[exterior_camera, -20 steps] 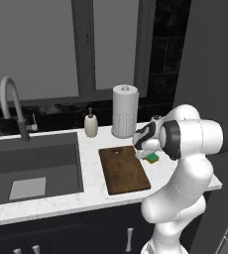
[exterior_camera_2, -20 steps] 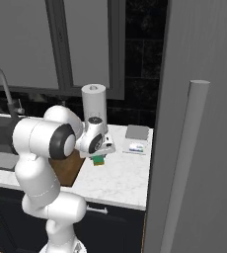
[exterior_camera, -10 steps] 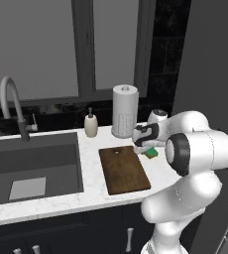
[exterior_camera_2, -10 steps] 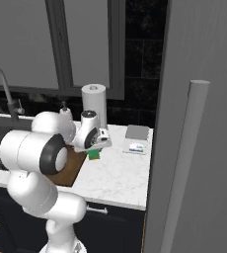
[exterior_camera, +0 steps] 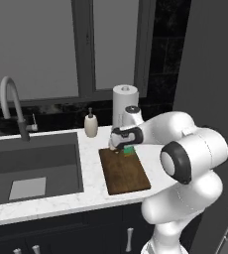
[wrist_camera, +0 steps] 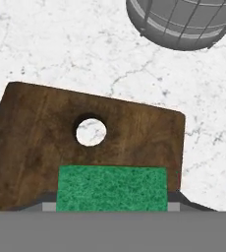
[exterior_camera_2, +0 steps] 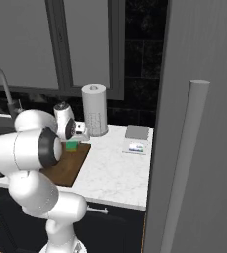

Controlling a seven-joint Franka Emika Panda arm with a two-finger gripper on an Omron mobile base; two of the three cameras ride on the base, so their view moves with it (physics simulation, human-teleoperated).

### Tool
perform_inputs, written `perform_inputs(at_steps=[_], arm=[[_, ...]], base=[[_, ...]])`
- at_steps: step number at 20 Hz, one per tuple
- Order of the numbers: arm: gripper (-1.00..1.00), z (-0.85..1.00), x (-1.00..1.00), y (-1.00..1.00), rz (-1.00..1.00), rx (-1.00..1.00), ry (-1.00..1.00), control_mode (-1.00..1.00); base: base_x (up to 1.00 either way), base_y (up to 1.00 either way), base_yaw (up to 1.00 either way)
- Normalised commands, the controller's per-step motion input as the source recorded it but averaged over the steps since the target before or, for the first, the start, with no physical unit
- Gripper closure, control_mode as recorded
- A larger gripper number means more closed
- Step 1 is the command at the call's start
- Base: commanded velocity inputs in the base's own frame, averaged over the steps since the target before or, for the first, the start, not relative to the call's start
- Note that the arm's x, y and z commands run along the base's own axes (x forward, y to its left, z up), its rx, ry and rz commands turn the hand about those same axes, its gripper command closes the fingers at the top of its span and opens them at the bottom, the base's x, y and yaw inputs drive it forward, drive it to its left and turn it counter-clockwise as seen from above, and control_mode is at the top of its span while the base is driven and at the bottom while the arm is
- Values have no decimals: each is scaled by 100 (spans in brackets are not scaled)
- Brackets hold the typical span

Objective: Pick up the sponge from the counter and clean the cutting board by briefly scrubbing or pressing down on the cutting board. Once finished, release the sponge.

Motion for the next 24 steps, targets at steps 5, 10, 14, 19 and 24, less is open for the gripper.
perform_inputs(at_steps=[5,10,14,19,24], arm=[[100,0,-8,70,-29,2,-1,-100],[100,0,-55,46,-38,3,1,-100],[100,0,-56,13,-30,0,20,-100],[100,0,-54,0,-11,0,8,-100],[100,-7,-43,0,0,0,0,-100]], base=[[0,0,0],[0,0,0],[0,0,0],[0,0,0],[0,0,0]])
